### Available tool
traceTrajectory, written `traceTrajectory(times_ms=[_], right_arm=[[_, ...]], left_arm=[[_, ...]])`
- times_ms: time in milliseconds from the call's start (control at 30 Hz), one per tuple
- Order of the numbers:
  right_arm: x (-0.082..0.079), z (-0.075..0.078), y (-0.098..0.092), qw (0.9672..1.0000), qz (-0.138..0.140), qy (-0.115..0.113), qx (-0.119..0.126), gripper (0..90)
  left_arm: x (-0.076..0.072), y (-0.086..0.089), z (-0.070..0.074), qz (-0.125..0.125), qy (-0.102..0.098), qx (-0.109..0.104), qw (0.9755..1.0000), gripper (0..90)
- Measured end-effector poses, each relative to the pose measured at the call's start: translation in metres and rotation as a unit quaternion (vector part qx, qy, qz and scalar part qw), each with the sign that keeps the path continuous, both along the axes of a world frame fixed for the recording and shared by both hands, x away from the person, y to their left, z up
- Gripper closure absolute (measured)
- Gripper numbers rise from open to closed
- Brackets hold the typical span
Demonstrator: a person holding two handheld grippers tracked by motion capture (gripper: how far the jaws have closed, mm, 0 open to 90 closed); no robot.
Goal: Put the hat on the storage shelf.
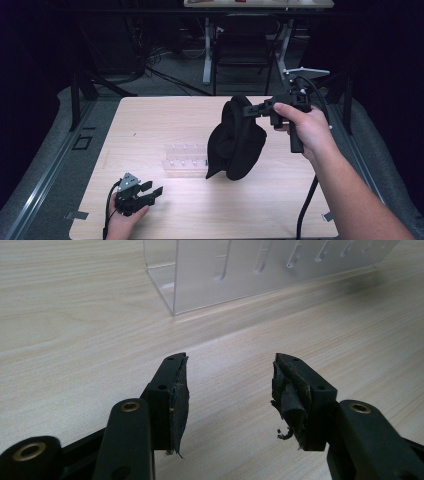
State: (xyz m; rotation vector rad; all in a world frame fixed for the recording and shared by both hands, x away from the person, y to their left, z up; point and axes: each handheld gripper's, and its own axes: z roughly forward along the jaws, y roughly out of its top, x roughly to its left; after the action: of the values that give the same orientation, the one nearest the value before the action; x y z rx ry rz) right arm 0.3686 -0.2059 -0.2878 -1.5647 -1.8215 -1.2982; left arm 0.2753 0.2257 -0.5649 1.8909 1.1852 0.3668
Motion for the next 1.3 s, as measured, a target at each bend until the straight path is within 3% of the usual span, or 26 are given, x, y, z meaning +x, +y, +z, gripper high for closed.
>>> traceTrajectory(times_ms=[800,1300], right_arm=[[0.032,-0.012,0.004,0.9998,-0.013,-0.015,0.002,88.4],[0.047,-0.022,0.013,0.9998,-0.006,-0.017,-0.014,88.4]], left_arm=[[0.001,-0.001,0.000,0.002,-0.003,-0.002,1.0000,48.7],[0.000,-0.007,0.008,-0.001,-0.013,-0.012,0.9998,48.6]])
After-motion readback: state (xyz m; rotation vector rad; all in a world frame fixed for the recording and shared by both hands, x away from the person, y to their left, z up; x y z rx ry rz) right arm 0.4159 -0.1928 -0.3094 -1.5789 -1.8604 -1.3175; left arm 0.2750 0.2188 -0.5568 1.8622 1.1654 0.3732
